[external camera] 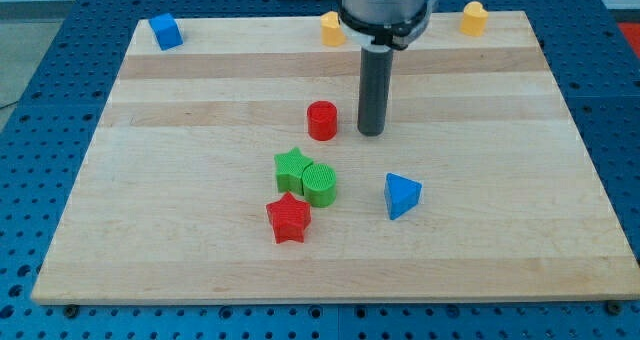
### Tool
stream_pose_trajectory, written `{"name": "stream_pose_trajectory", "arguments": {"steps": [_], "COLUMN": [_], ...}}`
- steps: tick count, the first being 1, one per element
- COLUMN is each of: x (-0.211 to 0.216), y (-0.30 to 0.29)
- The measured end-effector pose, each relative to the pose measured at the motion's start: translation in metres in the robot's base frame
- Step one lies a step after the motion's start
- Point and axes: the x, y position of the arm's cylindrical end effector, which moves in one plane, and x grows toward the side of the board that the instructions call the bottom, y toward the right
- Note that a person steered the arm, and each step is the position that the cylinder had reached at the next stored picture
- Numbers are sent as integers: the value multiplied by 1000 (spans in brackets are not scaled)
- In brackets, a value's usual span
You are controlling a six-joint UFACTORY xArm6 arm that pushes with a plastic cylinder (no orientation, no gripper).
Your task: Move the red circle to the center left
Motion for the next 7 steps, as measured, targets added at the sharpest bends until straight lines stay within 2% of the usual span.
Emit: {"name": "stream_pose_trajectory", "arguments": {"steps": [2,3,4,5,7], "x": [-7,-8,-30,-52,-52], "y": [-112,-65,10,-22,-188]}}
